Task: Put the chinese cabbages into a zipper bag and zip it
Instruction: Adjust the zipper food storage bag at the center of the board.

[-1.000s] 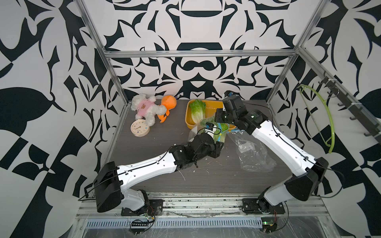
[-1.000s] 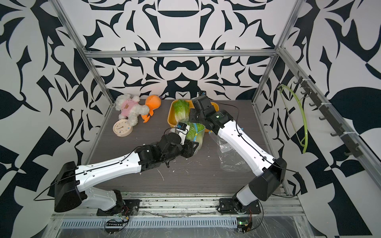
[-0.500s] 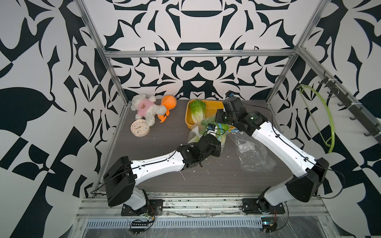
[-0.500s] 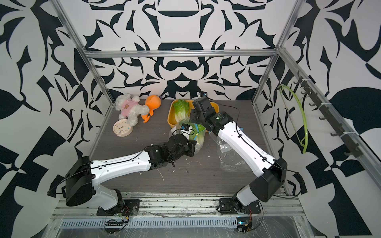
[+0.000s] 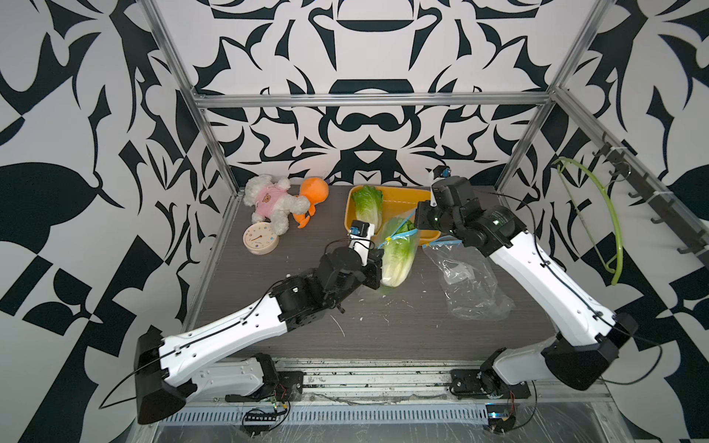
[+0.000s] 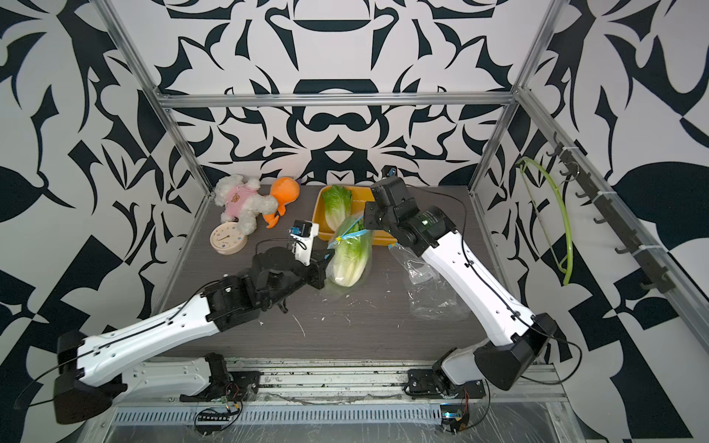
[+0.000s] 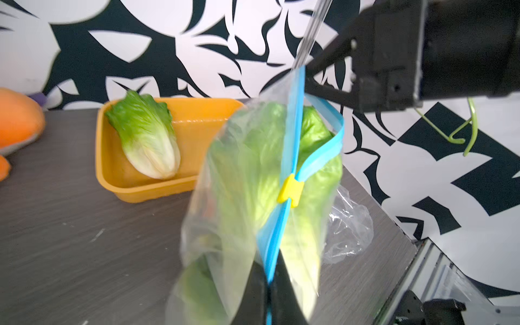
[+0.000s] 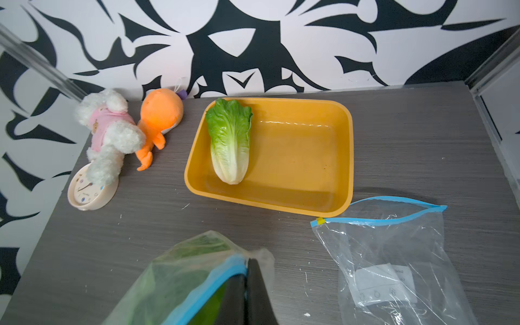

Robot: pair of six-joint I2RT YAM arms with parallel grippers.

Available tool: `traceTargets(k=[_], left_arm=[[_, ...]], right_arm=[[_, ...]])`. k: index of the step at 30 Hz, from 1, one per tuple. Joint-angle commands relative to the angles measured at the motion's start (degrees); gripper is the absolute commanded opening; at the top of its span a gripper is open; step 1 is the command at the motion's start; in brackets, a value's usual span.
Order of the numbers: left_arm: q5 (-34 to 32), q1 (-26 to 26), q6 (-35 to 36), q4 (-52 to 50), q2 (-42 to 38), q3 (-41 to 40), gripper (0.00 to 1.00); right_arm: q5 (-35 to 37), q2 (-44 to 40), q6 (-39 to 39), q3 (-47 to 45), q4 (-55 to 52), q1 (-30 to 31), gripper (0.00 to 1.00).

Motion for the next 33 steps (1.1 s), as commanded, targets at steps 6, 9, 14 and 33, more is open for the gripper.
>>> traceTargets(k=[6,9,14,33], left_arm=[[3.7,7.4,11.3,-11.6,-5.1,1.7,0.00],[5.9,8.3,15.9,-11.4,-4.6,1.5,0.00],[10.7,9.3,20.8,-9.0,-3.6,-0.1,0.00],[25.5,16.4,24.9,-8.2,-1.8,0.1,0.00]], right_arm=[[4.1,-3.4,-0.6,1.5,-7.3,-1.7,0.00],[1.7,-4.1,-0.3,-1.0,-7.4,-1.7,0.00],[-4.9,-4.4,0.8,-4.3,-6.6,-1.7,0.00],[-12.7,-3.8,-3.5,0.3,-10.2,-1.0,0.38]])
